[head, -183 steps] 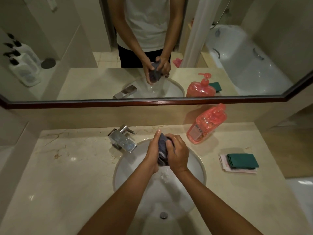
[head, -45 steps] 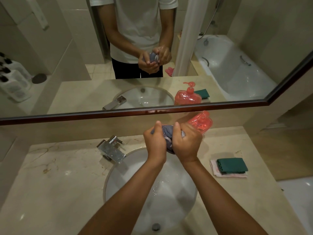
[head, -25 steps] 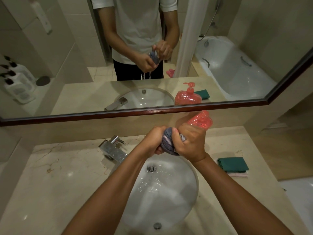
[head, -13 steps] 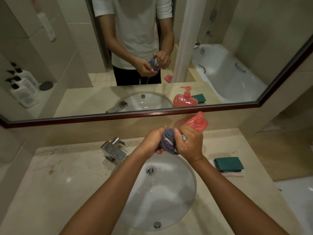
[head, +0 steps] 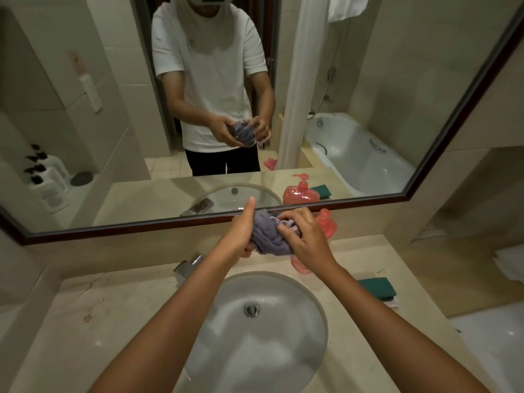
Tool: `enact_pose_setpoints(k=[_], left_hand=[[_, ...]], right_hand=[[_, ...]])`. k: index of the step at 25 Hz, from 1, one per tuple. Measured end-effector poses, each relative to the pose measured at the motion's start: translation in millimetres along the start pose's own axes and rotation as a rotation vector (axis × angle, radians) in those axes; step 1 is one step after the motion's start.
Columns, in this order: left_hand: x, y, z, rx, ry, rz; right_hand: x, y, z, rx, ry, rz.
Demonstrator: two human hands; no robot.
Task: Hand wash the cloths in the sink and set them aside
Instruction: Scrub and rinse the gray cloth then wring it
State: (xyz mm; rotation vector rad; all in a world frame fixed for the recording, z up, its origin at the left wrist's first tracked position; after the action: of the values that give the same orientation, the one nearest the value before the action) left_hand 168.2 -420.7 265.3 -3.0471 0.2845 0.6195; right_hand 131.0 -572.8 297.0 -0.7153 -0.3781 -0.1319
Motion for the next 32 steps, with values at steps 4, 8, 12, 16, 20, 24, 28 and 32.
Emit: enact_pose_setpoints(k=[4, 8, 12, 16, 20, 24, 28, 32], left_hand=[[-19.8, -3.7, -23.8, 0.277, 0.237, 0.009], [-23.3, -19.9, -60.6, 0.52, 0.405, -0.102], [-33.5, -15.6, -90.1, 0.371, 0.408, -0.007], [-41.1, -17.8, -120.7, 0.342, 0.412, 0.082], [-41.1, -25.6, -132.2, 0.16, 0.446, 0.09], [-37.8, 12.5, -97.2, -0.135, 0.265, 0.214], [-41.0, 40.6, -84.4, -0.098, 0.066, 0.442], [-44.7, 73.3, -76.5, 0.043, -0.026, 0.6]], right_hand=[[9.4, -13.7, -18.6, 0.264, 0.533, -0.086], [-0.6, -15.9, -25.8, 0.439, 0.819, 0.038], [-0.2, 2.7, 22.5, 0.571, 0.403, 0.328], [11.9, -6.4, 27.8, 0.457, 0.38, 0.156], [9.6, -27.2, 6.5, 0.604, 0.539, 0.092], [16.8, -57.8, 9.6, 0.585, 0.503, 0.109], [39.2, -90.7, -5.8, 0.479, 0.626, 0.139], [43.4, -85.0, -15.0, 0.682, 0.775, 0.32]])
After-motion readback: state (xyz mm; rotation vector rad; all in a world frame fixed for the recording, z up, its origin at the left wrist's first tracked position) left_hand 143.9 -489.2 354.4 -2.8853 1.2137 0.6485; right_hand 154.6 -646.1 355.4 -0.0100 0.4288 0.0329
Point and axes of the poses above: each hand's wrist, its own x-axis towards the middle knuckle, its own y-axis out of the palm, z = x × y, the point moved 8 cm from there along x, towards the middle knuckle, and after that the axes turned 6 degrees about -x, right-handed, at the moved point
